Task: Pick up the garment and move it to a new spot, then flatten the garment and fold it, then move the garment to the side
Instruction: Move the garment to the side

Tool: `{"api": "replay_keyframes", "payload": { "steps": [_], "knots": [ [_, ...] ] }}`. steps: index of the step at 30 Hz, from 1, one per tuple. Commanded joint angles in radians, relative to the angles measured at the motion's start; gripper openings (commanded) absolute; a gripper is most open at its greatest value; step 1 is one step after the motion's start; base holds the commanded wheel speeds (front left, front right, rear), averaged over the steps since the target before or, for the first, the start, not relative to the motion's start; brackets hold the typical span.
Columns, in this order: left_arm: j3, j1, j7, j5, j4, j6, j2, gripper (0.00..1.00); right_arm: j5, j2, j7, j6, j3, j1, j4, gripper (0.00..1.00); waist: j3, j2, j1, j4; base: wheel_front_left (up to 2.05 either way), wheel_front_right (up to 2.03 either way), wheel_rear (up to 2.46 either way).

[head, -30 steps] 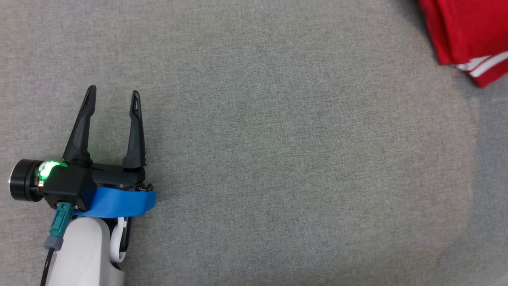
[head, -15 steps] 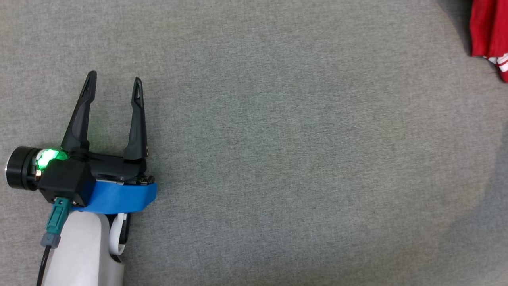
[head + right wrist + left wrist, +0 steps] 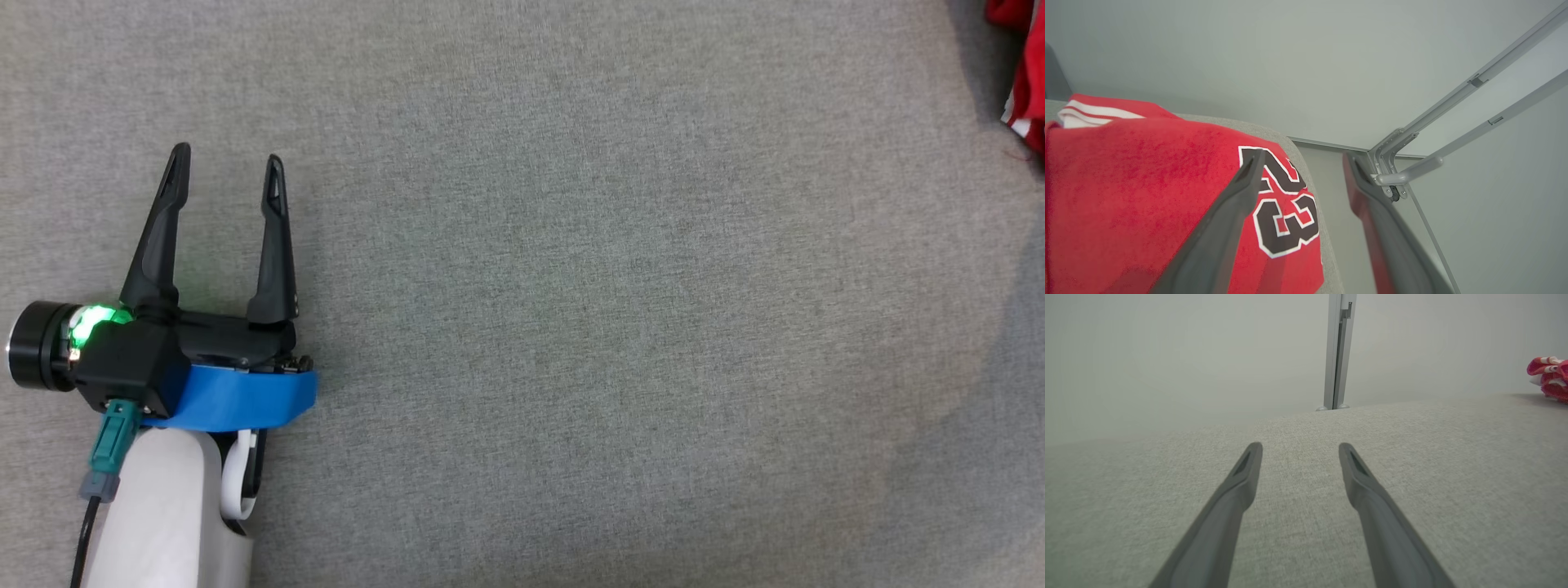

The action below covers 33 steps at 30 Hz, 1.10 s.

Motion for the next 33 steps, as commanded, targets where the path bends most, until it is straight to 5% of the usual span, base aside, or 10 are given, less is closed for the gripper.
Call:
{"api": "replay_keyframes", "payload": {
  "steps": [1,14,33],
  "knots": [
    [0.009,0.015,0.004,-0.002,0.016,0.006,0.008,1.0,-0.004,0.008,-0.018,0.0,-0.002,-0.009,-0.001,1.0,-0.011,0.0001,0.0,-0.003,0.0,0.0,0.0],
    [0.043,0.108,0.001,-0.024,0.027,0.027,-0.008,1.0,0.055,0.147,-0.239,0.0,0.087,0.147,-0.135,1.0,-0.191,0.0001,0.0,-0.002,0.0,0.0,0.0],
    [0.097,0.295,0.001,-0.045,0.063,0.044,-0.04,1.0,0.179,0.305,-0.254,0.0,0.143,0.677,-0.581,1.0,-0.456,0.0001,0.0,0.043,0.0,0.0,0.0]
  ]
}}
